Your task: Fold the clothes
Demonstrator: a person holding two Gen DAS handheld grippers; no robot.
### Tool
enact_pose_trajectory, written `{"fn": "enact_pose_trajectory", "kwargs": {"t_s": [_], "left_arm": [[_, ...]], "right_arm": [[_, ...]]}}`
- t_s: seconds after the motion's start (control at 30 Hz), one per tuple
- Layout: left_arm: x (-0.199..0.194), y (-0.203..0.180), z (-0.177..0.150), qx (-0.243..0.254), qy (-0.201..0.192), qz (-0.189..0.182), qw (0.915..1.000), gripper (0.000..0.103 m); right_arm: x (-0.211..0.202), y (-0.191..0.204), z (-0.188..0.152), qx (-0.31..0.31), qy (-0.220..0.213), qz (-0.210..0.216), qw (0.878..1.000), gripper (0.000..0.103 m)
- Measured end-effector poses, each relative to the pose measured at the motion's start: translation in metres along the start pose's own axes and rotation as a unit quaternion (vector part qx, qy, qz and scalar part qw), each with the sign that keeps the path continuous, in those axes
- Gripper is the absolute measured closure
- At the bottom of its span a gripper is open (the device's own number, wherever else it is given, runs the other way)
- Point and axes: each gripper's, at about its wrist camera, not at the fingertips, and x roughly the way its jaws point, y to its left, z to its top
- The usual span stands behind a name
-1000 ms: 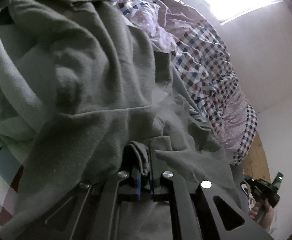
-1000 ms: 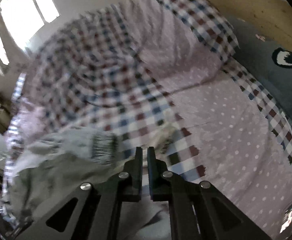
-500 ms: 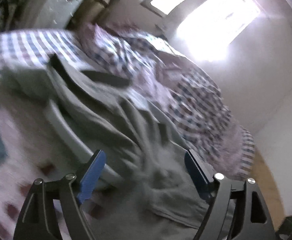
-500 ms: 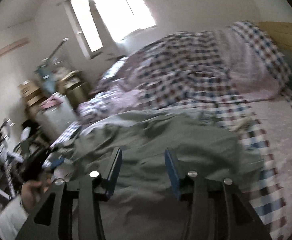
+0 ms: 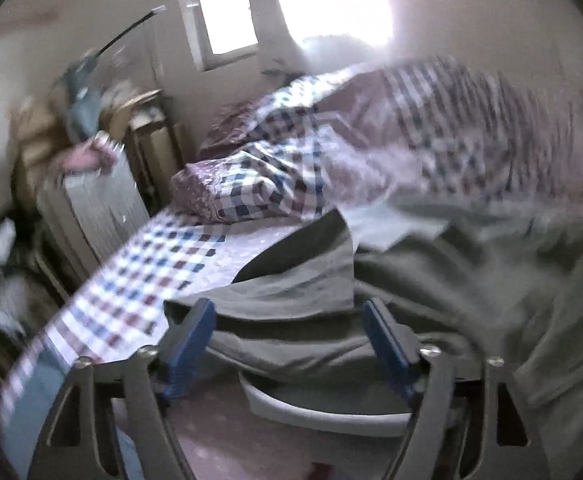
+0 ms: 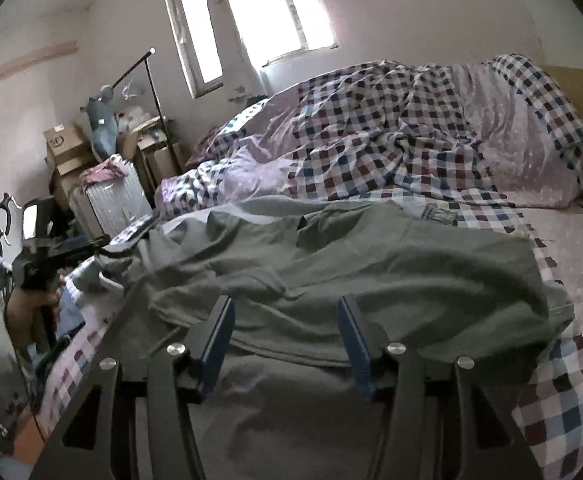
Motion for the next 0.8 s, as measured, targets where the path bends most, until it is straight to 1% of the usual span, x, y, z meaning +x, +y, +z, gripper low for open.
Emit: {"fn": "enact_pose_trajectory", "kwargs": {"t_s": [0.03,0.07,0.13,0.2,0.33,0.37,0.43,0.47,0.53,0.8], "left_arm": [[0.006,-0.006,0.0,0.025,0.005,0.005,0.9997,0.036],[0.013,-0.012,0.001,0.05,0.01,0.01,0.9987,0.038],[0.025,-0.023,0.001,0.091,0.018,0.017,0.9955,0.04],[0.036,-0.03,0.002,0.116,0.027,0.022,0.9927,0.043],[0.048,-0.04,0.0,0.155,0.039,0.026,0.9868,0.044],[0.049,-0.042,0.0,0.163,0.04,0.026,0.9854,0.047],[0.049,-0.045,-0.001,0.176,0.04,0.025,0.9832,0.052],[0.049,-0.045,-0.001,0.18,0.04,0.023,0.9825,0.06],[0.048,-0.045,-0.002,0.185,0.042,0.018,0.9817,0.071],[0.043,-0.045,-0.007,0.202,0.051,-0.002,0.978,0.071]], "right_arm": [[0.002,-0.001,-0.001,0.002,0.004,0.002,1.0,0.046],[0.002,-0.002,-0.002,0.003,0.005,0.002,1.0,0.046],[0.003,-0.005,-0.002,0.002,0.005,-0.002,1.0,0.046],[0.004,-0.009,-0.003,0.005,0.004,-0.007,1.0,0.046],[0.003,-0.018,-0.002,0.019,0.004,-0.014,1.0,0.046],[0.003,-0.02,-0.002,0.023,0.004,-0.016,1.0,0.046],[0.003,-0.023,-0.001,0.029,0.004,-0.019,0.999,0.046],[0.002,-0.024,0.0,0.033,0.004,-0.02,0.999,0.046],[0.002,-0.027,0.0,0.038,0.005,-0.024,0.999,0.046],[0.001,-0.035,0.001,0.057,0.005,-0.022,0.998,0.046]]}}
